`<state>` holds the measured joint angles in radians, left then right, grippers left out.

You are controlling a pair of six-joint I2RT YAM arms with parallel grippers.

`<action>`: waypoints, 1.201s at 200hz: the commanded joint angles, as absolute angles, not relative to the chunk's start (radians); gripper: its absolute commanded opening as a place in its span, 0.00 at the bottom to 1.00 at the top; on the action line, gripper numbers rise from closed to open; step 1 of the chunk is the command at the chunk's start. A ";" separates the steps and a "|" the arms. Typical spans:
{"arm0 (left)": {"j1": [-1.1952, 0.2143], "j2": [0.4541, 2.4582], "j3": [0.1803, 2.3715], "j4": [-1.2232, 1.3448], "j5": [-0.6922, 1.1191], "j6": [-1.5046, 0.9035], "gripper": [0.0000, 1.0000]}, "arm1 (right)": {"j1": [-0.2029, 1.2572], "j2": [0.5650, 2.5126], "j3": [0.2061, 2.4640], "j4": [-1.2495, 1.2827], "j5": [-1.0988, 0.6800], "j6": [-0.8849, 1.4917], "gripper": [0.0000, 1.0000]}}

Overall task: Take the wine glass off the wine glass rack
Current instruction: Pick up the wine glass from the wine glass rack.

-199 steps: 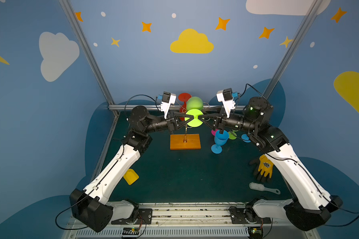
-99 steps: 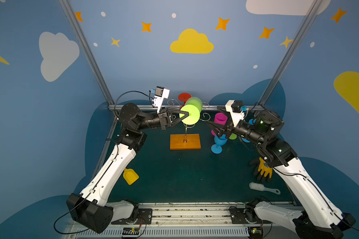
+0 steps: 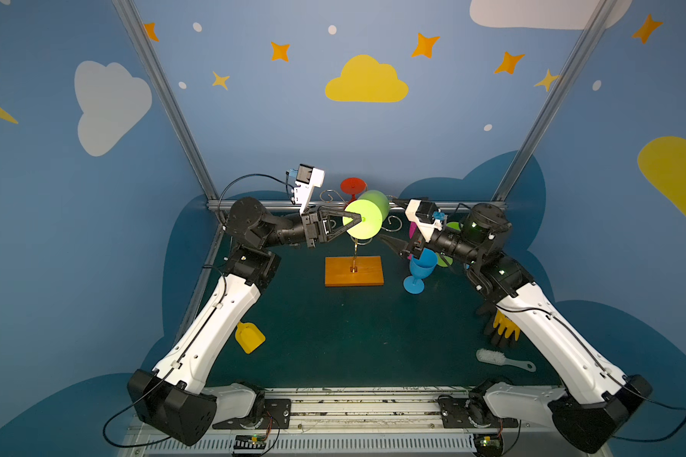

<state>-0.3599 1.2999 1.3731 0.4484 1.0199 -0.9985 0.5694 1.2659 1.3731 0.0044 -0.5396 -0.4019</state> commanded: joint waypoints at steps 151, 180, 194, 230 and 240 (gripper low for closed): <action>-0.365 1.315 1.433 0.536 1.069 -1.094 0.03 | 0.605 1.452 1.538 0.002 -0.536 -0.448 0.88; -0.367 1.311 1.450 0.494 1.074 -1.090 0.03 | 0.610 1.456 1.536 -0.014 -0.492 -0.468 0.88; -0.367 1.310 1.452 0.489 1.076 -1.091 0.03 | 0.612 1.453 1.529 -0.016 -0.485 -0.472 0.88; -0.367 1.317 1.462 0.495 1.082 -1.116 0.03 | 0.618 1.449 1.508 -0.011 -0.442 -0.488 0.88; -0.367 1.317 1.461 0.495 1.083 -1.119 0.03 | 0.618 1.452 1.507 -0.012 -0.430 -0.492 0.88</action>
